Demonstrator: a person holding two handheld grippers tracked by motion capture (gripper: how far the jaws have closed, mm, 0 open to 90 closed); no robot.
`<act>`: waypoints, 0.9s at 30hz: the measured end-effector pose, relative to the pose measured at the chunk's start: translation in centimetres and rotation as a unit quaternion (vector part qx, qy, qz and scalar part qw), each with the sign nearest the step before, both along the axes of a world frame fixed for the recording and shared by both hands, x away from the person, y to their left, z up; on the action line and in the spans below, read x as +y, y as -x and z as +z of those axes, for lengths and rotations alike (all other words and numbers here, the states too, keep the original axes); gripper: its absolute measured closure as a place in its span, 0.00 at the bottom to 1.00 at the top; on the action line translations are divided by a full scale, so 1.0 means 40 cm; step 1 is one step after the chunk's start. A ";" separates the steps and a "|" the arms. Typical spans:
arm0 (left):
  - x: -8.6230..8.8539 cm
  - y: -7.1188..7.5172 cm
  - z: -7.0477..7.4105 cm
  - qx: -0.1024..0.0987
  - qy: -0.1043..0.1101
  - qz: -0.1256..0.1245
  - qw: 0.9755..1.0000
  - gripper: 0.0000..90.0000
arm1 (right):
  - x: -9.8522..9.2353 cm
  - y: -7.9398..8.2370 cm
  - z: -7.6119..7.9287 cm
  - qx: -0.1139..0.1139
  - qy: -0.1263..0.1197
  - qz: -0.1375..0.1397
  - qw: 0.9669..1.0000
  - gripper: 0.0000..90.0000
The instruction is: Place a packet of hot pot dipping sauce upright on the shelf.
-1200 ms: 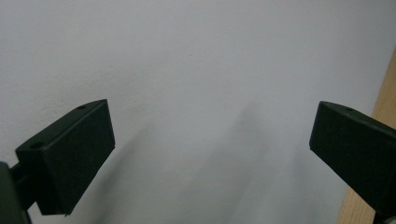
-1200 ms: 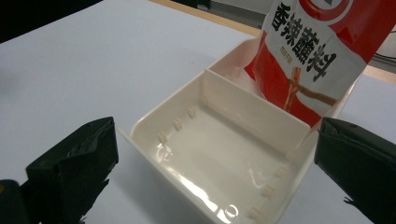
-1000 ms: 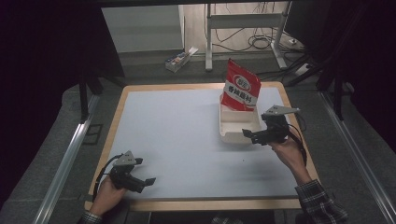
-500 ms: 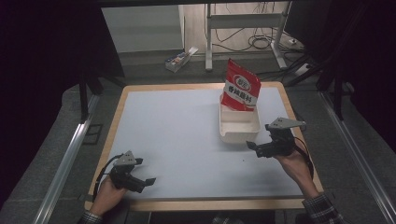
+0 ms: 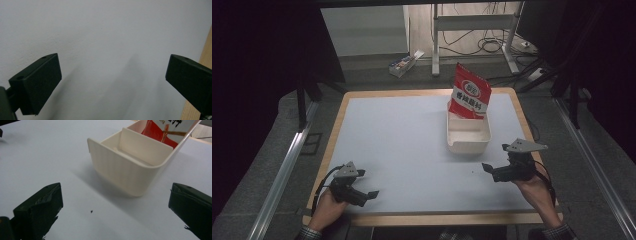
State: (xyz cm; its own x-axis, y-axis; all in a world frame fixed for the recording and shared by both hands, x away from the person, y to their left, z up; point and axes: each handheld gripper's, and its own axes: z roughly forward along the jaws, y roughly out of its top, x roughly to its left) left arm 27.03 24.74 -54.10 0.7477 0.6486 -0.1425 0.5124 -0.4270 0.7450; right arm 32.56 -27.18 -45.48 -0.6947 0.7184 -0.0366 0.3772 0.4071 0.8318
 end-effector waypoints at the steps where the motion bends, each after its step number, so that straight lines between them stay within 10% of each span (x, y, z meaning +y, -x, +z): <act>1: 0.000 0.000 0.000 0.000 0.000 0.000 1.000 0.00 | -0.002 0.006 -0.002 0.000 0.000 0.000 1.000 0.00; 27: -0.003 -0.001 -0.002 0.003 0.000 -0.002 1.000 0.00 | -0.079 0.140 -0.087 0.038 -0.002 -0.012 0.999 0.00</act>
State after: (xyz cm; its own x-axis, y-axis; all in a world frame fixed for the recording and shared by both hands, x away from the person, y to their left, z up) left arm 27.06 24.62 -54.17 0.7489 0.6462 -0.1469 0.5159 -0.4293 0.7413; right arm 26.94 -30.33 -48.96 -0.6776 0.7352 0.0189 0.4490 0.3932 0.8023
